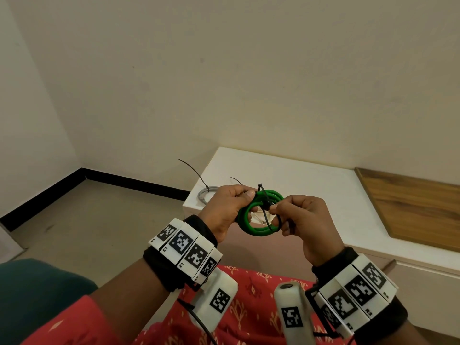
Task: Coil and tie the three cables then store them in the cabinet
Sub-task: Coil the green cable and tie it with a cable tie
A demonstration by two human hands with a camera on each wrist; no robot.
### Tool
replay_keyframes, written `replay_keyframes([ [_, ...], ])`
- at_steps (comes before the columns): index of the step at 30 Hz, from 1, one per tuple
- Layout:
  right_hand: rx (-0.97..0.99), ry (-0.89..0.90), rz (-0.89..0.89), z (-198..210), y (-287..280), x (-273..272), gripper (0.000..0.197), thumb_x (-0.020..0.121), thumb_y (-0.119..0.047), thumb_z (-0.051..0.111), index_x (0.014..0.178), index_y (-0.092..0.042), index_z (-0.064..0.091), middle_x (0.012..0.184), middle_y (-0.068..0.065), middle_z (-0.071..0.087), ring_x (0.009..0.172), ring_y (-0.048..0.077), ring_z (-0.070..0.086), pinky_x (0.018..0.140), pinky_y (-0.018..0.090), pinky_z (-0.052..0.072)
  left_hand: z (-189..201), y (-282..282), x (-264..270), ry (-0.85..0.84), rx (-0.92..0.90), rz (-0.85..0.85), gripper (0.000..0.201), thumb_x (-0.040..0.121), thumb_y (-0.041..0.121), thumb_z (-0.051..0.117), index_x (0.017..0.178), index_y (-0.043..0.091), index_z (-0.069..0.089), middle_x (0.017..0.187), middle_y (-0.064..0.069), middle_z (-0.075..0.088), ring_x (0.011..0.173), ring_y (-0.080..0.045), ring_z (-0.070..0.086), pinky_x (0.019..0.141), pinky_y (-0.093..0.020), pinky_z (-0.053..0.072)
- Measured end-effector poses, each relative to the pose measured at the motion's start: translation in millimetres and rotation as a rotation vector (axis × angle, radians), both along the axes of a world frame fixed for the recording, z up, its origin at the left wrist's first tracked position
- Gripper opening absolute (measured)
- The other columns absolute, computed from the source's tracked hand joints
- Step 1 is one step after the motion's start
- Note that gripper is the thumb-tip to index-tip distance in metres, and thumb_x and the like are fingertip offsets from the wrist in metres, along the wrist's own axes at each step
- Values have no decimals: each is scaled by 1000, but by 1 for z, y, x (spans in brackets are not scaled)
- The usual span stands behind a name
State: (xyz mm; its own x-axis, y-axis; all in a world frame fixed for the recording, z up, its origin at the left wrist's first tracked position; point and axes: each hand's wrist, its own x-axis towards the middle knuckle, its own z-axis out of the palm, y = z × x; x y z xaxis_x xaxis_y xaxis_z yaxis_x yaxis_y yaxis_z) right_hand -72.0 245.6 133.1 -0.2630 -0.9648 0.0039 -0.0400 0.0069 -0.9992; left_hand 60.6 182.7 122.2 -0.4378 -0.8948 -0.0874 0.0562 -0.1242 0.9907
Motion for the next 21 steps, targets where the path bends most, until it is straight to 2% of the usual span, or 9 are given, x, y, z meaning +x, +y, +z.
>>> replay_keyframes([
  [7,-12,-2,14,1,0,3,23,78,7,56,57,-2,58,38,0,54,34,7,40,38,16,34,-1,-1,0,-17,-24,5,23,95,8,41,108,1,58,83,-6,60,68,-10,55,52,-16,48],
  [15,-5,-1,-7,-2,0,2,19,79,7,55,61,1,59,37,-1,54,33,7,39,38,15,33,-3,1,0,-45,-58,9,23,95,8,42,111,1,58,85,-5,60,70,-10,55,53,-16,48],
  [21,8,-10,-15,-2,0,0,20,80,5,54,62,0,61,37,-1,54,34,7,39,38,15,34,-2,6,-2,-151,-234,54,22,94,8,44,106,6,61,76,0,58,68,-9,53,65,-26,45],
])
